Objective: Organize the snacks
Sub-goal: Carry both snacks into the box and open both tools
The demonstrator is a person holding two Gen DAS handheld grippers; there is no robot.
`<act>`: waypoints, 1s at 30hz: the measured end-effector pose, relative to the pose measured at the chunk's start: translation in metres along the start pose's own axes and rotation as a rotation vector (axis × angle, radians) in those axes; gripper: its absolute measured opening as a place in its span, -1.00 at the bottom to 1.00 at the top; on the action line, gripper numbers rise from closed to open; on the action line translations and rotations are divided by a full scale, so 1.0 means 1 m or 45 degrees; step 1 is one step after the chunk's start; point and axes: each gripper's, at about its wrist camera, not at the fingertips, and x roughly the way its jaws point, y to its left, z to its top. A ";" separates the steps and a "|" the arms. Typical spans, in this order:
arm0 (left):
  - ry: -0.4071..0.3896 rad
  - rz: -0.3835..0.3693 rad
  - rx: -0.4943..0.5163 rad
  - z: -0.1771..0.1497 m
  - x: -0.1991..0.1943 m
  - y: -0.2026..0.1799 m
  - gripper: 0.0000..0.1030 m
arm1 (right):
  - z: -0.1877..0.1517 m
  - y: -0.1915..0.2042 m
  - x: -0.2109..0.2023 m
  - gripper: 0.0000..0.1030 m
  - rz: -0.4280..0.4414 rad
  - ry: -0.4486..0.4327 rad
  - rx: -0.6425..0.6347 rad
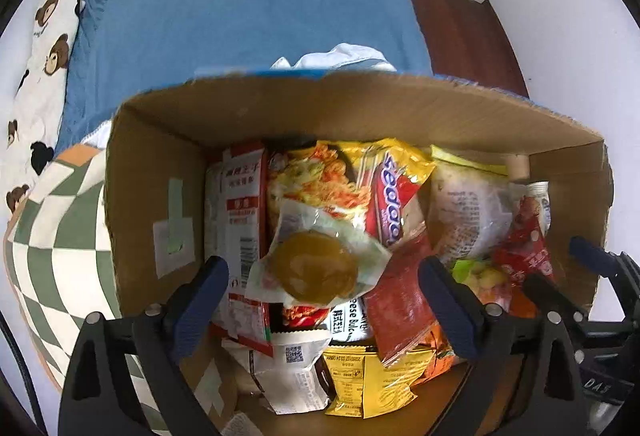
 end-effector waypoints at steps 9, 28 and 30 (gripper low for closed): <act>-0.057 0.009 0.019 -0.031 -0.007 -0.002 0.92 | -0.010 -0.011 -0.002 0.85 -0.015 -0.004 0.023; -0.533 0.101 0.018 -0.173 -0.102 -0.006 0.92 | -0.129 0.000 -0.091 0.85 -0.049 -0.462 0.046; -0.571 0.101 0.024 -0.189 -0.108 -0.009 0.92 | -0.146 0.003 -0.102 0.85 -0.053 -0.504 0.049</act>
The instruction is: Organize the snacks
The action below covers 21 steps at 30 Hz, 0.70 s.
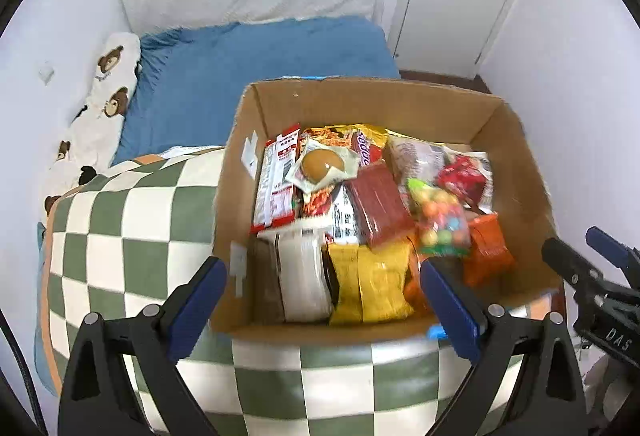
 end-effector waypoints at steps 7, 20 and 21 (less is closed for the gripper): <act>-0.136 0.019 0.019 -0.055 -0.063 -0.004 0.92 | -0.046 0.003 -0.073 0.85 -0.002 -0.146 0.008; -0.351 0.079 0.066 -0.129 -0.161 -0.004 0.99 | -0.144 0.018 -0.198 0.94 -0.026 -0.314 -0.014; -0.361 0.082 0.063 -0.134 -0.168 -0.003 1.00 | -0.149 0.019 -0.206 0.94 -0.026 -0.324 -0.015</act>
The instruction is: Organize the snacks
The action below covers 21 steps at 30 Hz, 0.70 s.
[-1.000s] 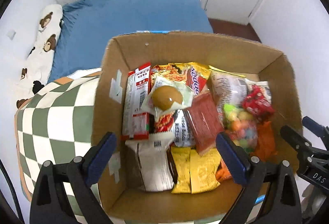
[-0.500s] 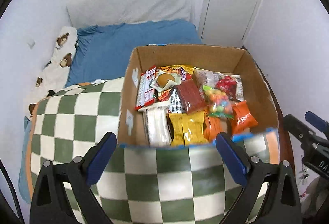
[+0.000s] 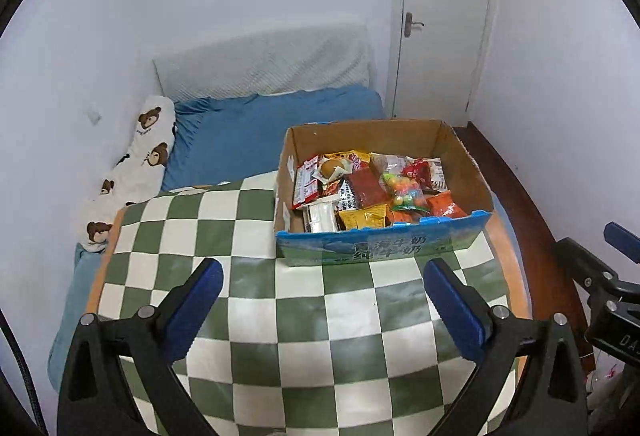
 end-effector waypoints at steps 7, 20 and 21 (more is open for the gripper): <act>-0.061 0.020 -0.022 -0.012 -0.043 0.005 0.99 | -0.009 0.004 -0.058 0.95 -0.007 -0.089 -0.014; -0.132 0.035 -0.036 -0.019 -0.086 0.007 0.99 | -0.010 0.013 -0.117 0.96 0.032 -0.181 -0.049; -0.125 0.030 -0.039 -0.019 -0.084 0.007 0.99 | -0.011 0.013 -0.119 0.96 0.029 -0.178 -0.045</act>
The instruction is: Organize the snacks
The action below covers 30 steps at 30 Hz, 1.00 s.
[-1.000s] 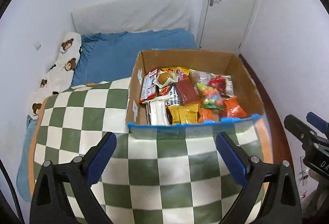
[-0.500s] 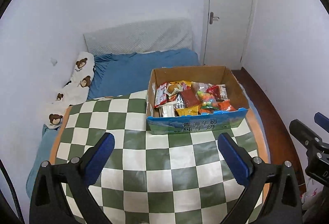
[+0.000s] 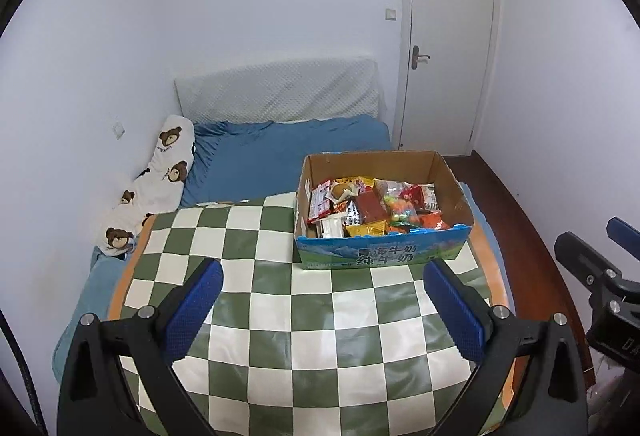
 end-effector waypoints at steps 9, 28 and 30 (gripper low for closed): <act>0.076 -0.005 -0.011 0.012 0.040 -0.004 1.00 | 0.007 -0.006 0.037 0.96 0.004 0.037 0.016; 0.202 0.038 -0.047 0.042 0.153 -0.013 0.99 | 0.024 -0.019 0.176 0.96 -0.036 0.178 0.050; 0.205 0.045 -0.046 0.043 0.158 -0.013 0.99 | 0.025 -0.020 0.184 0.96 -0.038 0.190 0.055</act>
